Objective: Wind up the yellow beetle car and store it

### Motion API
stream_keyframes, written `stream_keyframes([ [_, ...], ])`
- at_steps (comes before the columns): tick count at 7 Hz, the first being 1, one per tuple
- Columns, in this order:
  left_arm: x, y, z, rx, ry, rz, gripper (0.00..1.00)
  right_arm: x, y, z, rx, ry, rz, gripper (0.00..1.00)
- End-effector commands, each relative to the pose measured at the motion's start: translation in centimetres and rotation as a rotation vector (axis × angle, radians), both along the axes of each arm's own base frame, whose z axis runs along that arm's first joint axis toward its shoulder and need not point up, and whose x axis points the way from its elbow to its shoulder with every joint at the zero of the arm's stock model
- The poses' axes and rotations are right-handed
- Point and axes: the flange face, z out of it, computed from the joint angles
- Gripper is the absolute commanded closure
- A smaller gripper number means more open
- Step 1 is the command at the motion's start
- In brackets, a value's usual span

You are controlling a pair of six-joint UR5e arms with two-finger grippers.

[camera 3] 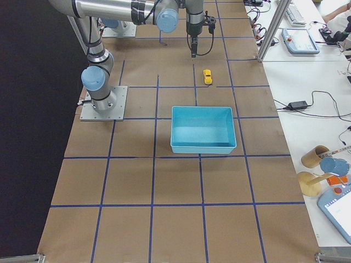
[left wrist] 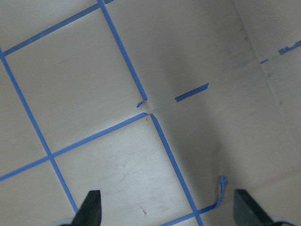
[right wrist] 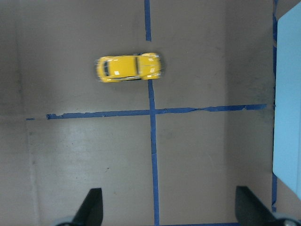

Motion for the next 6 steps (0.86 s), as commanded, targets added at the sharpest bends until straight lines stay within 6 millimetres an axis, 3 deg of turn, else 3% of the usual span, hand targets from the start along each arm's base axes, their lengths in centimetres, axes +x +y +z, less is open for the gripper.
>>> stream_keyframes([
  [1, 1.2, 0.4, 1.3, 0.026, 0.015, 0.203, 0.00, -0.1, 0.1, -0.2, 0.004, 0.001, -0.001, 0.00],
  [4, 1.3, -0.4, 2.7, 0.044, 0.013, 0.242, 0.00, 0.2, 0.3, -0.1, 0.003, 0.001, 0.028, 0.00],
  [6, 1.3, -0.2, 2.8, 0.042, 0.013, 0.242, 0.00, -0.1, -0.2, -0.7, 0.006, 0.018, 0.365, 0.00],
])
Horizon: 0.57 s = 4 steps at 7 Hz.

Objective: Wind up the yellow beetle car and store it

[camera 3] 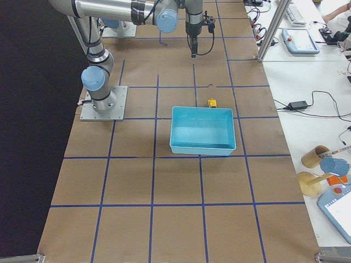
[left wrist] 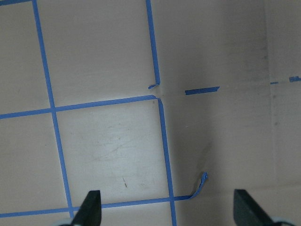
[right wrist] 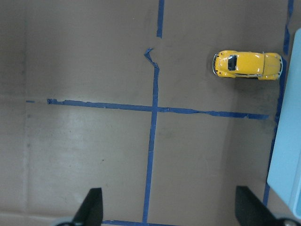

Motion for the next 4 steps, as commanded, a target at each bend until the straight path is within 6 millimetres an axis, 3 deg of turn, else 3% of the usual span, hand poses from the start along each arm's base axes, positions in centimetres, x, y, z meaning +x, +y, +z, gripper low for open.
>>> stream_keyframes([
  [1, 0.07, 0.11, 0.07, 0.000, 0.001, 0.002, 0.00, -0.19, -0.21, -0.21, -0.007, 0.004, 0.320, 0.00],
  [4, 0.59, 0.29, 0.12, 0.012, 0.001, 0.007, 0.00, -0.24, -0.46, -0.59, -0.021, 0.019, 0.859, 0.00],
])
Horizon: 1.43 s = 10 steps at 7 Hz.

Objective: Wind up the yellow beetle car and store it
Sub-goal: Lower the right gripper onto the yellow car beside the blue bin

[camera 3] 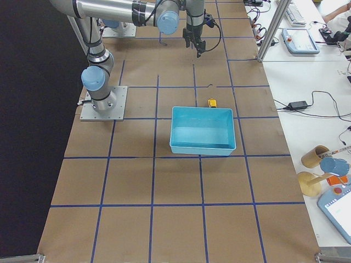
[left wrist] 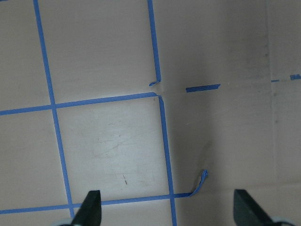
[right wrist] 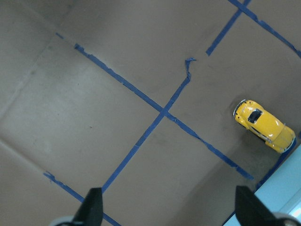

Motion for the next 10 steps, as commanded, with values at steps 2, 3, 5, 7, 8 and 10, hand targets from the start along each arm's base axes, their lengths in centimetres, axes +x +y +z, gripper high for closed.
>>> stream_keyframes([
  [2, 0.3, 0.1, 0.1, 0.004, -0.002, -0.004, 0.00, -0.7, -1.1, -1.8, 0.004, 0.033, 0.565, 0.00],
  [3, 0.3, 0.2, 0.1, 0.004, -0.002, -0.006, 0.00, -4.0, -1.8, -1.7, -0.013, 0.033, 0.664, 0.00],
  [5, 0.3, 0.2, 0.0, 0.007, -0.002, -0.006, 0.00, -8.7, -4.4, -4.1, -0.048, 0.044, 0.745, 0.00],
  [7, 0.3, 0.3, 0.0, 0.007, -0.004, -0.007, 0.00, -10.6, -6.9, -8.4, -0.026, 0.033, 0.851, 0.00],
  [8, 0.3, 0.3, 0.0, 0.005, -0.004, -0.007, 0.00, -12.8, -8.9, -11.3, -0.047, 0.053, 0.925, 0.00],
  [10, 0.3, 0.3, 0.0, 0.005, -0.004, -0.007, 0.00, -15.1, -10.2, -14.4, -0.034, 0.049, 0.909, 0.00],
])
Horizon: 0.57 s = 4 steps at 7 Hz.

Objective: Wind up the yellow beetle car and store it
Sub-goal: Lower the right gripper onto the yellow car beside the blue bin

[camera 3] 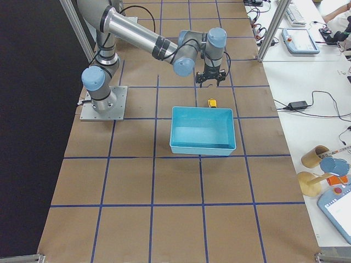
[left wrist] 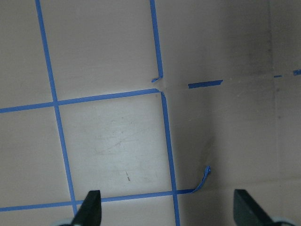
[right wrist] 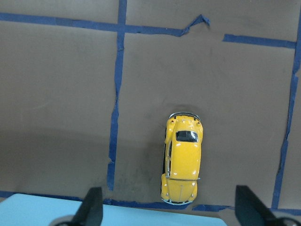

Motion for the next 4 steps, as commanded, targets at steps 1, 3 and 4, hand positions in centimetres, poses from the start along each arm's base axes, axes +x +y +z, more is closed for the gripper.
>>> stream_keyframes([
  [1, 0.0, 0.0, 0.0, 0.000, -0.002, 0.000, 0.00, -1.4, -1.1, -3.4, 0.026, -0.004, 0.001, 0.00],
  [3, 0.0, 0.0, 0.0, 0.000, -0.002, 0.000, 0.00, -1.7, -2.3, -6.0, 0.052, -0.016, -0.012, 0.00],
  [4, 0.0, 0.0, 0.1, -0.002, -0.002, 0.000, 0.00, -1.8, -2.7, -6.5, 0.054, -0.015, -0.046, 0.00],
])
